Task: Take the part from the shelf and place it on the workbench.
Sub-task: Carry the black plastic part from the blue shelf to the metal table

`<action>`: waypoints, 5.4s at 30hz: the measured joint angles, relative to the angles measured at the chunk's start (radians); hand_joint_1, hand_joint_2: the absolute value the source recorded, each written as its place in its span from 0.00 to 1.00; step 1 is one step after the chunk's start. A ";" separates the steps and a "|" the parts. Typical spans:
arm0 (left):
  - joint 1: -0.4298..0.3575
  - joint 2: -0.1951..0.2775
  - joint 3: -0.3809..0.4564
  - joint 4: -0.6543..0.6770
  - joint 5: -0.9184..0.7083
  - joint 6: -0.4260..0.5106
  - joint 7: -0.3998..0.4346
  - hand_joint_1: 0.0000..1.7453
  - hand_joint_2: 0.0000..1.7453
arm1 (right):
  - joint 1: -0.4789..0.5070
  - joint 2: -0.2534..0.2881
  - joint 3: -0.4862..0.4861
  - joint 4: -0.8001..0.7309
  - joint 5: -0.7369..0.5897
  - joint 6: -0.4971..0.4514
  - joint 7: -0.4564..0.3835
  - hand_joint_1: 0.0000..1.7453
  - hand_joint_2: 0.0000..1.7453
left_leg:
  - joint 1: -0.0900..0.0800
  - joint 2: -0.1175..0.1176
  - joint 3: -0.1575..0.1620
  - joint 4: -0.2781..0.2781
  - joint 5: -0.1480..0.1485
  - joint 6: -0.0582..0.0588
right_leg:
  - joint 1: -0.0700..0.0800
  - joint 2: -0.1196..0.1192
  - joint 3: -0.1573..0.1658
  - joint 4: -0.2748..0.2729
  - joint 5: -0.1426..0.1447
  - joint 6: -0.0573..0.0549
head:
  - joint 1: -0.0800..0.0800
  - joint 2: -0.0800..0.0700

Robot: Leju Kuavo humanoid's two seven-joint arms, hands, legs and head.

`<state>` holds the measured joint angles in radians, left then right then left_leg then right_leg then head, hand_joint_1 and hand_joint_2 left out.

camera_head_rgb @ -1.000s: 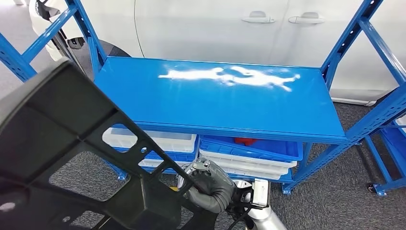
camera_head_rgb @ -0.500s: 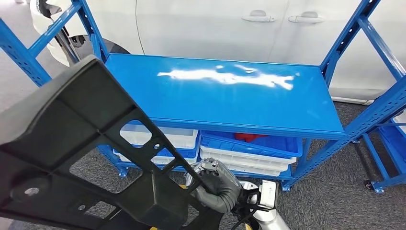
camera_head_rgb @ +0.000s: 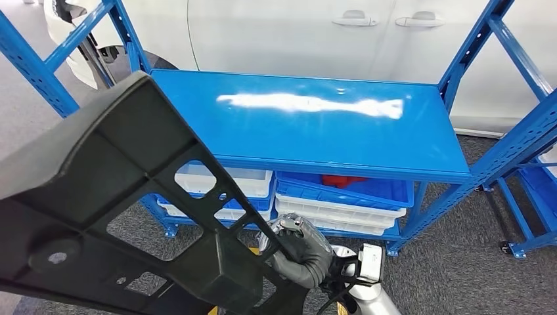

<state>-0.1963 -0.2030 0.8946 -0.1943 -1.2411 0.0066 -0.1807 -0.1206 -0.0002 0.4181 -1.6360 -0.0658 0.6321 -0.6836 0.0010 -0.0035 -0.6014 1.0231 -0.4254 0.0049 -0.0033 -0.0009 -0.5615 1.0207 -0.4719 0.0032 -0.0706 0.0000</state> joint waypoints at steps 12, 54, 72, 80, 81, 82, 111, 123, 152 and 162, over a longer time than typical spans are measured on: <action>0.001 0.007 0.000 0.000 0.008 0.002 0.003 0.00 0.00 | -0.009 0.005 0.000 0.018 -0.002 0.015 -0.006 1.00 1.00 | 0.010 0.000 0.040 0.027 -0.054 -0.022 | -0.005 -0.006 -0.038 0.006 0.033 -0.010 | 0.000 0.000; 0.013 0.013 0.001 0.000 0.009 0.000 -0.004 0.00 0.00 | -0.022 0.019 0.000 0.035 -0.008 0.030 -0.007 1.00 1.00 | 0.006 0.006 0.001 -0.017 0.006 0.024 | -0.009 0.000 -0.143 0.277 -0.106 0.034 | 0.000 0.000; 0.013 0.015 0.001 0.000 0.009 0.000 -0.003 0.00 0.00 | -0.023 0.020 -0.001 0.038 -0.011 0.030 -0.008 1.00 1.00 | 0.008 0.002 0.033 0.098 -0.085 -0.027 | -0.001 -0.004 -0.057 -0.005 0.057 -0.026 | 0.000 0.000; 0.009 0.016 0.001 0.000 0.005 0.007 -0.002 0.00 0.00 | -0.026 0.019 -0.004 0.040 -0.012 0.031 -0.011 1.00 1.00 | 0.007 0.005 0.085 -0.041 -0.044 0.018 | -0.003 -0.001 -0.107 0.081 0.012 0.016 | 0.000 0.000; 0.009 0.016 0.001 0.000 0.005 0.010 -0.003 0.00 0.00 | -0.025 0.019 -0.005 0.041 -0.012 0.031 -0.011 1.00 1.00 | 0.007 0.006 0.077 -0.041 -0.037 0.021 | -0.004 0.000 -0.134 0.148 -0.031 0.020 | 0.000 0.000; 0.010 0.016 0.001 0.000 0.004 0.012 -0.004 0.00 0.00 | -0.024 0.019 -0.006 0.042 -0.012 0.030 -0.011 1.00 1.00 | 0.007 0.006 0.067 -0.039 -0.031 0.022 | -0.006 0.000 -0.159 0.217 -0.068 0.023 | 0.000 0.000; 0.014 0.016 0.001 0.000 0.006 0.018 -0.010 0.00 0.00 | -0.029 0.020 -0.015 0.064 -0.033 0.046 -0.011 1.00 1.00 | 0.004 0.011 0.030 -0.020 -0.012 0.019 | -0.004 -0.029 -0.062 0.110 -0.055 0.016 | 0.000 0.000; 0.020 0.013 0.000 0.000 -0.003 0.013 0.004 0.00 0.00 | -0.017 0.021 -0.016 0.062 -0.033 0.051 -0.007 1.00 1.00 | 0.009 -0.105 -0.007 -0.002 0.003 -0.017 | -0.011 0.060 -0.018 0.006 0.014 -0.002 | 0.000 0.000; 0.072 0.018 0.001 0.000 -0.007 0.056 0.055 0.00 0.00 | 0.006 0.038 -0.018 0.027 -0.039 0.069 0.031 1.00 1.00 | 0.009 -0.114 0.004 0.000 -0.005 -0.010 | -0.016 0.079 -0.017 0.013 0.003 0.013 | 0.000 0.000; 0.078 0.020 0.001 0.000 -0.008 0.059 0.057 0.00 0.00 | 0.010 0.039 -0.019 0.017 -0.039 0.069 0.031 1.00 1.00 | 0.013 0.004 -0.105 0.227 -0.091 -0.041 | -0.010 -0.058 -0.002 -0.003 0.004 -0.018 | 0.000 0.000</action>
<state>-0.1179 -0.1829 0.8953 -0.1938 -1.2494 0.0655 -0.1238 -0.1107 0.0389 0.3990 -1.6190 -0.1047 0.7012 -0.6526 0.0141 0.0003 -0.7065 1.2502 -0.5160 -0.0366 -0.0130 -0.0585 -0.5635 1.0173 -0.4678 -0.0152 -0.0710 0.0000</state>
